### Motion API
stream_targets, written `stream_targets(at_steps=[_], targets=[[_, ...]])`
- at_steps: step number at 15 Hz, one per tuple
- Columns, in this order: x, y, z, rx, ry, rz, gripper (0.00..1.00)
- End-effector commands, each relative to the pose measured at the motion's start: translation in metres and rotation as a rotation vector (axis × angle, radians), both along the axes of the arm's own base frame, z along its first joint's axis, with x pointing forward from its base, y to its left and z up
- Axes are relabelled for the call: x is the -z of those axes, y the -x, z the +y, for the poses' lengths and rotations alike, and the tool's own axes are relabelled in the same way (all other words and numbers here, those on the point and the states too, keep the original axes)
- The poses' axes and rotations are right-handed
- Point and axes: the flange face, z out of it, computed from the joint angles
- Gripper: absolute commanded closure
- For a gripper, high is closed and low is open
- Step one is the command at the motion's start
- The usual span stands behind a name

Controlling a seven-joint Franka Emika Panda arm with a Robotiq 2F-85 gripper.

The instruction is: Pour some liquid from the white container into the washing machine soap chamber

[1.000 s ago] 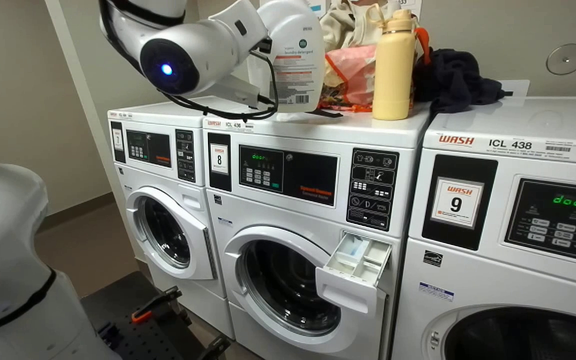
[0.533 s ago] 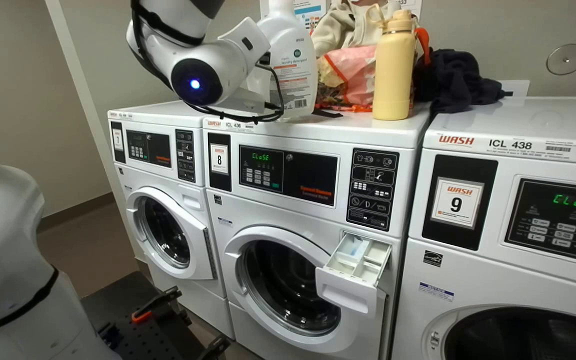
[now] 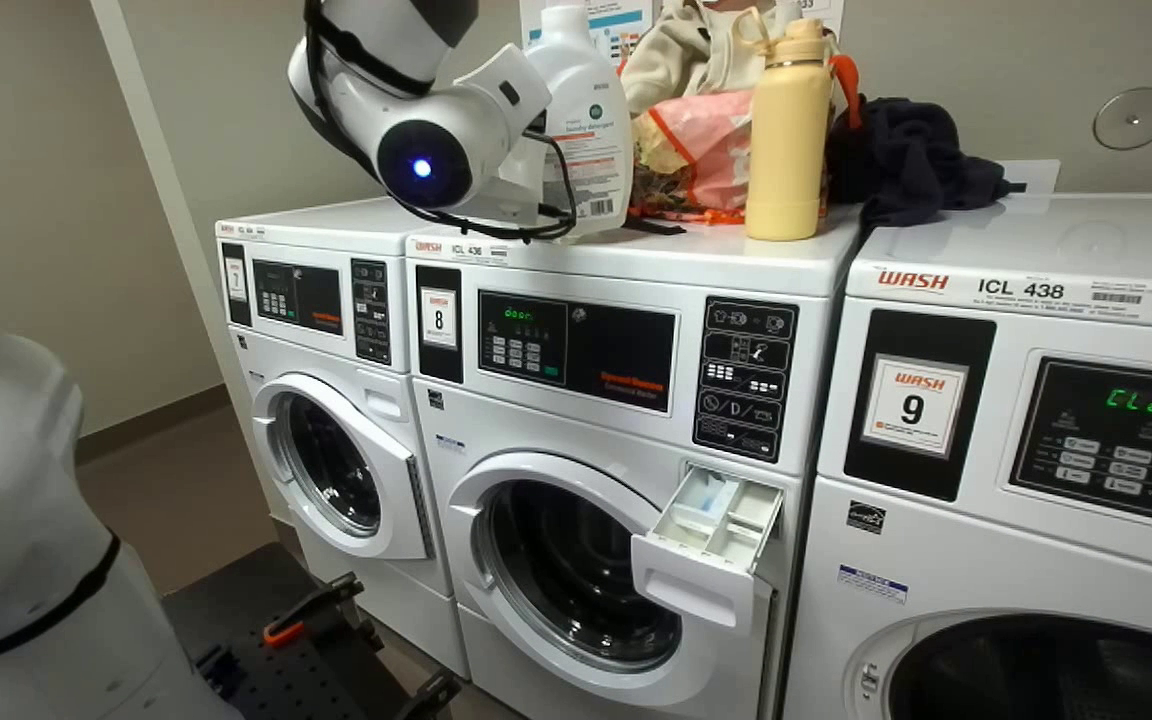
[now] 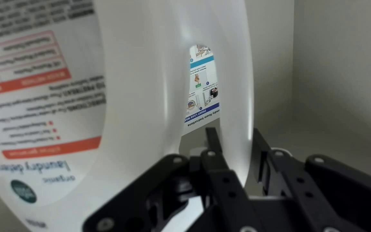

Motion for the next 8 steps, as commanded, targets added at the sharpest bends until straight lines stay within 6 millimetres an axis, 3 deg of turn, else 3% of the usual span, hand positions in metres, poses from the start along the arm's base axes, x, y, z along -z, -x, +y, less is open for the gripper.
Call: stream_targets(at_steps=[1, 8], targets=[[-0.032, -0.021, 0.004, 0.017, -0.036, -0.036, 0.93], [-0.036, -0.047, 0.008, 0.096, -0.054, 0.044, 0.93]])
